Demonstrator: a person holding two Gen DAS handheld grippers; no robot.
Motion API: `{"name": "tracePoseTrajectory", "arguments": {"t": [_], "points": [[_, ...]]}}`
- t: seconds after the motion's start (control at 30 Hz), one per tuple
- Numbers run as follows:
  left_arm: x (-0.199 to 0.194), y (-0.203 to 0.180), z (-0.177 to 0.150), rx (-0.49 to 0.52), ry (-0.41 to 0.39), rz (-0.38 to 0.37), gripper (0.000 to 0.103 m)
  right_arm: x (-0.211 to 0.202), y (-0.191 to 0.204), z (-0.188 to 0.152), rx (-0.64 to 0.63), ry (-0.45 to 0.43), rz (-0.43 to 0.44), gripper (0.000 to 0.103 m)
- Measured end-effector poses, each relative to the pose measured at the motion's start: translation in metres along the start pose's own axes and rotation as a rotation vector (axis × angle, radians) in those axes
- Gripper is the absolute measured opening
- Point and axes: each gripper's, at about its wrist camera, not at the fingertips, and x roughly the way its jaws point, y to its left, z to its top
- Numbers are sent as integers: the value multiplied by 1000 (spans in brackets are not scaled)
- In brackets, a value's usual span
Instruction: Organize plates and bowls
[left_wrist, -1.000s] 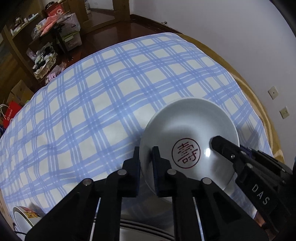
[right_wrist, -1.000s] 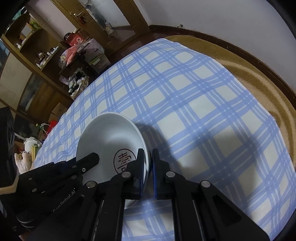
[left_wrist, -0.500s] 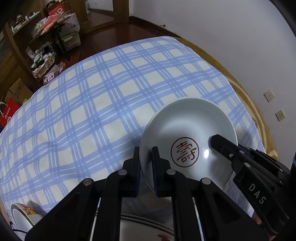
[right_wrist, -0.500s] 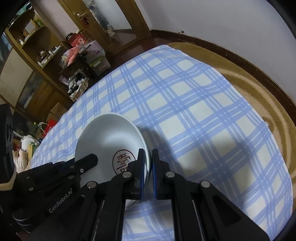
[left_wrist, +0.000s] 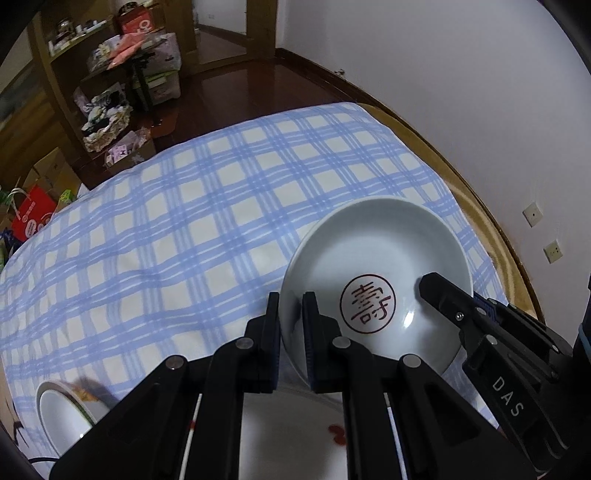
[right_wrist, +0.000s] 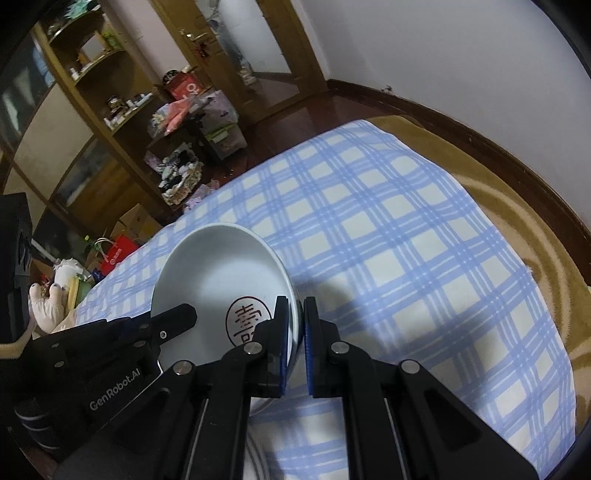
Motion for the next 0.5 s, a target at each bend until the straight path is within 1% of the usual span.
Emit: {"name": "tracePoseTrajectory", "arguments": {"t": [0.27,0.5], "points": [[-43,33,-21,-41,-18,21,10,-19,41,-11,-65,-15,63,9],[-76,65,-40,-84,-31,64,10,-27,83,-25,-130,-23,109,9]]}}
